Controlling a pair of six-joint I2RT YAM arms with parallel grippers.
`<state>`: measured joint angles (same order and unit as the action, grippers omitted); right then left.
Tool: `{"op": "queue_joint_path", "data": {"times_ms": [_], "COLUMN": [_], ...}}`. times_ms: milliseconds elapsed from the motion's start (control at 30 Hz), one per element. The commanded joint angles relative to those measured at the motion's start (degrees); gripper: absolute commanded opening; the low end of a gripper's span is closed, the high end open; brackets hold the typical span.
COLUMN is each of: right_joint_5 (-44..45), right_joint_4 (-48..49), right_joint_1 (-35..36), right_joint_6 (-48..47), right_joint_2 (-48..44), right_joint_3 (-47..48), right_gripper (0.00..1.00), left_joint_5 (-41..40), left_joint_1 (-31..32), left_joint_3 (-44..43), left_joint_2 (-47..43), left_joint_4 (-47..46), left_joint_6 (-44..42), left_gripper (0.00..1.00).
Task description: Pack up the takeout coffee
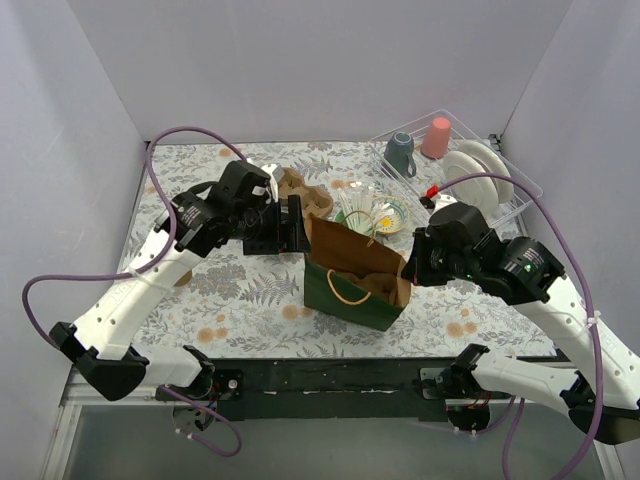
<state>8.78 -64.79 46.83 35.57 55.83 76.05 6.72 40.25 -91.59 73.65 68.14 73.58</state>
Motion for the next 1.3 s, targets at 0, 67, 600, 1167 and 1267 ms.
{"op": "queue_joint_path", "data": {"times_ms": [0,67,600,1167,1267], "right_joint_5": [-0.8,-0.7,-4.4,-4.5,-1.8], "right_joint_4": [2.4,2.7,15.3,16.6,14.4], "right_joint_1": [-0.2,-0.2,-0.2,-0.1,-0.1], "right_joint_6": [0.3,0.2,-14.3,-13.2,-14.0], "right_joint_2": [-0.7,-0.9,-1.4,-11.4,-10.7], "right_joint_3": [-0.6,-0.3,3.5,-0.8,1.5], "right_gripper": [0.01,0.01,0.01,0.52,0.56], "left_joint_5": [-0.6,-2.0,1.4,15.6,18.4], "left_joint_1": [0.0,0.0,0.1,0.1,0.1], "left_joint_3": [0.5,-0.2,1.8,25.1,27.6], "left_joint_2": [0.4,1.1,2.6,-19.6,-20.8], "left_joint_4": [-1.2,-1.8,-11.9,-27.2,-29.1], "left_joint_6": [-0.5,-1.3,-4.8,-4.1,-5.0], "left_gripper": [0.75,0.75,0.00,0.00,0.00]}}
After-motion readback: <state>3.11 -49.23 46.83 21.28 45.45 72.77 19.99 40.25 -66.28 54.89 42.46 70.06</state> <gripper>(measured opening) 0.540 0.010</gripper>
